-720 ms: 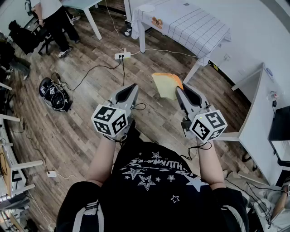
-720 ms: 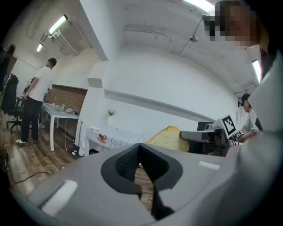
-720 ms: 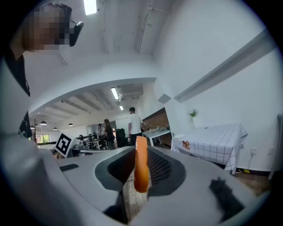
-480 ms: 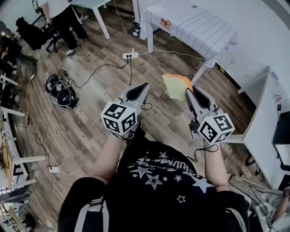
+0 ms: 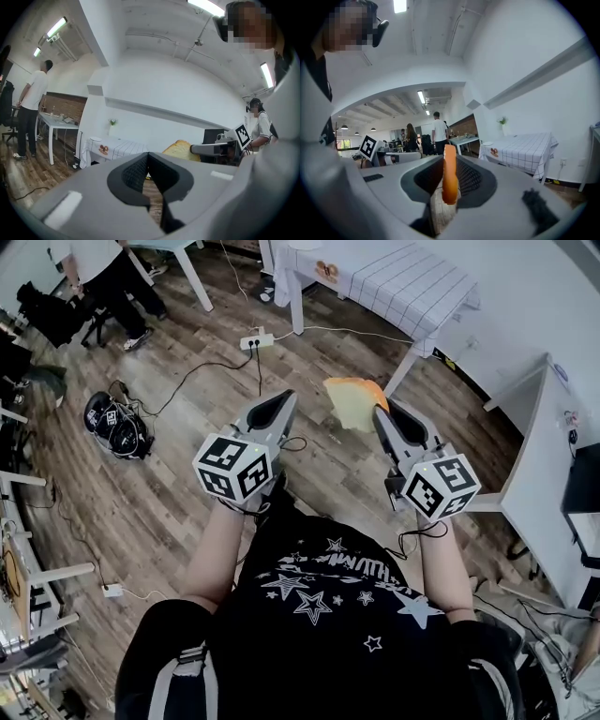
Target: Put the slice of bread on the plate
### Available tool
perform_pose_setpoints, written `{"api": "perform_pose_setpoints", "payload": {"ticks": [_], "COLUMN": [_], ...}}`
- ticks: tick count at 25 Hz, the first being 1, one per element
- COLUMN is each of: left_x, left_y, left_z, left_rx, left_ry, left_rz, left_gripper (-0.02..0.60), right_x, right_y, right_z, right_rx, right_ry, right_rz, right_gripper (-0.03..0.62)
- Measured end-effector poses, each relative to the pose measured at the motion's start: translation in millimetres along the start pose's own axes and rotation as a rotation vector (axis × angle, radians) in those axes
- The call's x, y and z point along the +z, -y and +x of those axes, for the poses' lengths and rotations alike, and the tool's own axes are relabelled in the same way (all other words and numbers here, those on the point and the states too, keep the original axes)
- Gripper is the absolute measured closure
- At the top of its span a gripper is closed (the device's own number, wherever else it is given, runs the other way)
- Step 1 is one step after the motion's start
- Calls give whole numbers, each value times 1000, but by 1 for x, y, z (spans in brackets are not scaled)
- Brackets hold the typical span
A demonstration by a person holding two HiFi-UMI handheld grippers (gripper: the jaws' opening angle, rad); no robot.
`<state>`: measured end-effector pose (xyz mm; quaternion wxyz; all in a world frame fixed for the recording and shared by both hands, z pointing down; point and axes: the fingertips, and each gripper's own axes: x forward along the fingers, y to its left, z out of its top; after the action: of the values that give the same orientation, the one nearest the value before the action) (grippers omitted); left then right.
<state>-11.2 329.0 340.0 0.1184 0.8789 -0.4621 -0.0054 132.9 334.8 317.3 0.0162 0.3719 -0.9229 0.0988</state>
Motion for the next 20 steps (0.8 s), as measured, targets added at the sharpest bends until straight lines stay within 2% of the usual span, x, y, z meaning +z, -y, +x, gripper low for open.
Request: {"api": "perform_pose_setpoints", "payload": {"ticks": [12,20], "left_x": [-20,-31], "left_y": [19,-10], "left_z": [11,22], "left_rx": [-11,37], "left_ry": [-66,-107], "left_rz": [21,13], "left_gripper": [574,574], "right_x": [-12,-25], "right_y": [8,38], "right_z": [-19,3], "right_rx": [-6,-39], "right_ry": [-2,-20], "right_rz": [-2,37], "right_gripper": [505,504]}}
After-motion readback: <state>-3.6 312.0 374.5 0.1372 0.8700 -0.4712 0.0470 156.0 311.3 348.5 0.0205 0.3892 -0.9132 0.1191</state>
